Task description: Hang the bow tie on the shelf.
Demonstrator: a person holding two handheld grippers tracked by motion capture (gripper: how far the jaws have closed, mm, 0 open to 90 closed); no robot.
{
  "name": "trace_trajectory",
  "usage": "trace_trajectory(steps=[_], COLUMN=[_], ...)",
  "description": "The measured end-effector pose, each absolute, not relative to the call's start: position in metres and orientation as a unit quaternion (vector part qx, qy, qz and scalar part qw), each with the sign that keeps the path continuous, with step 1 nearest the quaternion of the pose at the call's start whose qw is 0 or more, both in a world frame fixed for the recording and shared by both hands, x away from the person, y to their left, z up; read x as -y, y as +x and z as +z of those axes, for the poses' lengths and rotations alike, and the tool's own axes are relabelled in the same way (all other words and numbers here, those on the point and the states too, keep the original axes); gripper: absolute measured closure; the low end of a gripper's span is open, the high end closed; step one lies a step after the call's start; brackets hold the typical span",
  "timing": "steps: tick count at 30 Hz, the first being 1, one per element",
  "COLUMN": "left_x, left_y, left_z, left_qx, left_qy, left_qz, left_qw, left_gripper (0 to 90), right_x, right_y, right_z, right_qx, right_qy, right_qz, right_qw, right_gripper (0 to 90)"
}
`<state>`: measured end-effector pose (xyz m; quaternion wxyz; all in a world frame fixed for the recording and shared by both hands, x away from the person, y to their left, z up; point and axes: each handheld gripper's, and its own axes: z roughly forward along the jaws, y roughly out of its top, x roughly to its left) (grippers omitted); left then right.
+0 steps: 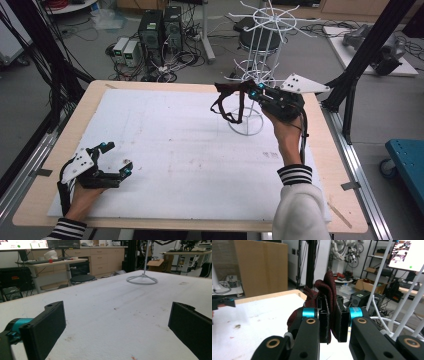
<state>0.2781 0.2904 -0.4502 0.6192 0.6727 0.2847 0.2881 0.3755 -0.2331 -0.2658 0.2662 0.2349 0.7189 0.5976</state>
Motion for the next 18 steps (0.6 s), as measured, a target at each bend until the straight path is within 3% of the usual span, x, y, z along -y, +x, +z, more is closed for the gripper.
trace_trajectory(steps=[18], left_x=[-0.291], left_y=[0.277], left_z=[-0.451], left_qx=[-0.287], left_qy=[0.667], left_qz=[0.291], left_qw=[0.623], left_gripper=[1.7], right_x=[0.241], right_y=[0.389], right_z=[-0.266], right_qx=[-0.717], right_qy=[0.280], right_qz=[0.570], right_qw=[0.289], right_gripper=[84.7])
